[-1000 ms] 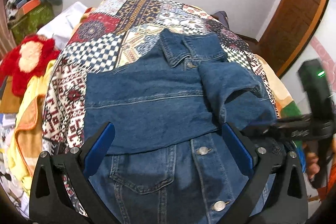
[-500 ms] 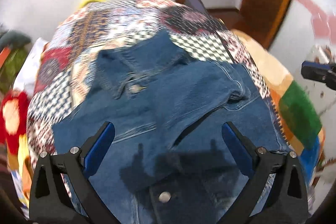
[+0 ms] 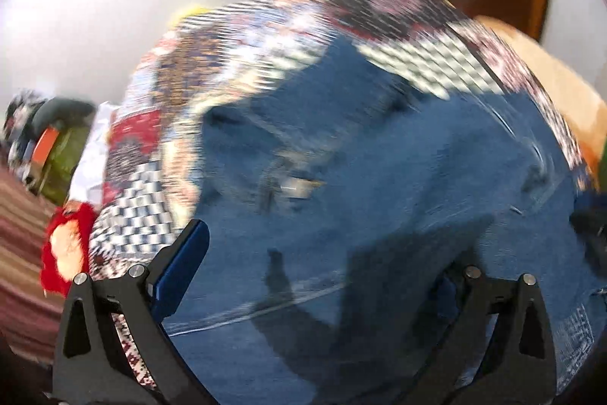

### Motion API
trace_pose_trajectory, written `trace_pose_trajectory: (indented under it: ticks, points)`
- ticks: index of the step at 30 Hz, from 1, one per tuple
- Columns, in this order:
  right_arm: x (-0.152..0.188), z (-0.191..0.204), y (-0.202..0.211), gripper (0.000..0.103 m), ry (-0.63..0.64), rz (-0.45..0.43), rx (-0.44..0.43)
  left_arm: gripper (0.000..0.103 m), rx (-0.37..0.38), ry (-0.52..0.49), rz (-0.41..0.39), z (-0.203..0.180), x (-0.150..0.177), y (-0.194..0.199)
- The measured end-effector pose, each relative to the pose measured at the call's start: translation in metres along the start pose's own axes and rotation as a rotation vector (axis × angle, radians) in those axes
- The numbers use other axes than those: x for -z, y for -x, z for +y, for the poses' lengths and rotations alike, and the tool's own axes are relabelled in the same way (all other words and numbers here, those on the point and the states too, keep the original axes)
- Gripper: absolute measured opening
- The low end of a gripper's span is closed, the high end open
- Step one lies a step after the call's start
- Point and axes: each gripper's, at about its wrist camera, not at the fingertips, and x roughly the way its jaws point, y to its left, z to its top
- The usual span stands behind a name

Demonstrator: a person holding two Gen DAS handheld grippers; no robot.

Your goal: Fold large clothes

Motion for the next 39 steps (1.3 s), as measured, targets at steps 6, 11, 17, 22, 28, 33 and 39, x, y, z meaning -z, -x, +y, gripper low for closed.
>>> trace_pose_trajectory:
  ticks: [6,11,17,22,28,33,39]
  points:
    - [0.009,0.012,0.000,0.014,0.102,-0.034,0.051,0.103,0.047,0.142,0.032,0.058,0.020,0.000]
    - [0.017,0.025,0.001,0.014,0.185,-0.045,0.123,0.103,0.092,0.197,0.090,0.062,0.066,-0.011]
    - [0.024,0.030,-0.004,0.014,0.215,-0.029,0.173,0.103,0.207,0.346,0.160,0.069,0.117,-0.029]
    - [0.030,0.009,0.001,0.077,0.117,-0.037,0.263,0.103,0.230,0.392,0.167,0.069,0.127,-0.034]
    - [0.038,-0.007,0.015,0.080,0.037,-0.035,0.231,0.103,0.149,0.322,0.182,0.055,0.112,-0.016]
    - [0.033,-0.003,0.035,0.080,-0.018,-0.090,0.146,0.103,0.154,0.197,0.111,0.034,0.090,0.019]
    - [0.020,0.007,0.048,0.081,-0.047,-0.142,0.042,0.103,0.159,0.047,0.031,-0.009,0.056,0.040]
